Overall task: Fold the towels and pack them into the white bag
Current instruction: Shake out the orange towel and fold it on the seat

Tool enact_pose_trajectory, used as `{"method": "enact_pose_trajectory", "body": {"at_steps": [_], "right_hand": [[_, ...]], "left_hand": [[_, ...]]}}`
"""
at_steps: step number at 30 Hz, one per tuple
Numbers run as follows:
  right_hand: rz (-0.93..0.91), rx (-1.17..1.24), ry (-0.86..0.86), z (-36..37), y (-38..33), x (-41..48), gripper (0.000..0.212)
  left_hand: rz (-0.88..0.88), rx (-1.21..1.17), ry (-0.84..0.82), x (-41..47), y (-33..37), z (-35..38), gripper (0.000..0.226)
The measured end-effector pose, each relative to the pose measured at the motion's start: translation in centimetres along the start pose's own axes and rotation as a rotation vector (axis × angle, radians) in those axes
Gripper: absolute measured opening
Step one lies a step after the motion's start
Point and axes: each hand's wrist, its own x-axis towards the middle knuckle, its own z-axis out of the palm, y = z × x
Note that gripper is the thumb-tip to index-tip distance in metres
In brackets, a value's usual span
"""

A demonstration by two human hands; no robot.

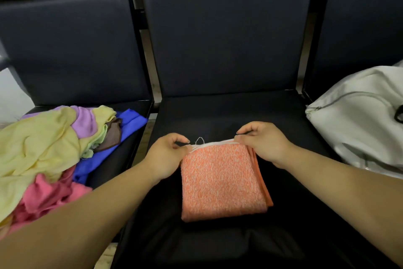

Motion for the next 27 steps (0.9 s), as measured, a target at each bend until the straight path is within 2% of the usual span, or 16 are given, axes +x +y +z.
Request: {"method": "enact_pose_trajectory", "body": {"at_steps": [4,7,9,11,15,17,22,27], "right_hand": [[-0.04,-0.181,0.021,0.5,1.8,0.7,0.017],[-0.204,-0.371,-0.035,-0.5,1.7,-0.9,0.021],[-0.343,-0.465,-0.117,-0.9,1.0,-2.8,0.023],[-0.425,-0.478,-0.23,-0.9,0.5,-4.8,0.029],[-0.464,-0.622,-0.461,-0.4,1.6,-8.1,0.044],[-0.466,-0.714,-0.496,0.1,3.1,-9.0,0.054],[-0.442,-0.625,-0.294,0.9,4.7,-9.9,0.045],[-0.221,-0.377,-0.392,-0.7,3.1,-10.6,0.037]], "left_hand": [[0.057,0.2,0.18,1.0,-1.2,0.3,0.016],[0.244,0.315,0.207,-0.7,-0.3,0.1,0.022],[0.369,0.301,0.119,-2.6,0.3,0.0,0.024],[0.442,0.313,-0.039,-4.7,0.2,0.1,0.025],[0.486,0.526,-0.268,-7.4,-1.7,0.7,0.045],[0.504,0.581,-0.331,-8.3,-2.8,1.0,0.053],[0.503,0.572,-0.353,-9.7,-3.3,1.1,0.063],[0.415,0.414,-0.366,-10.9,-3.3,1.1,0.067]]}}
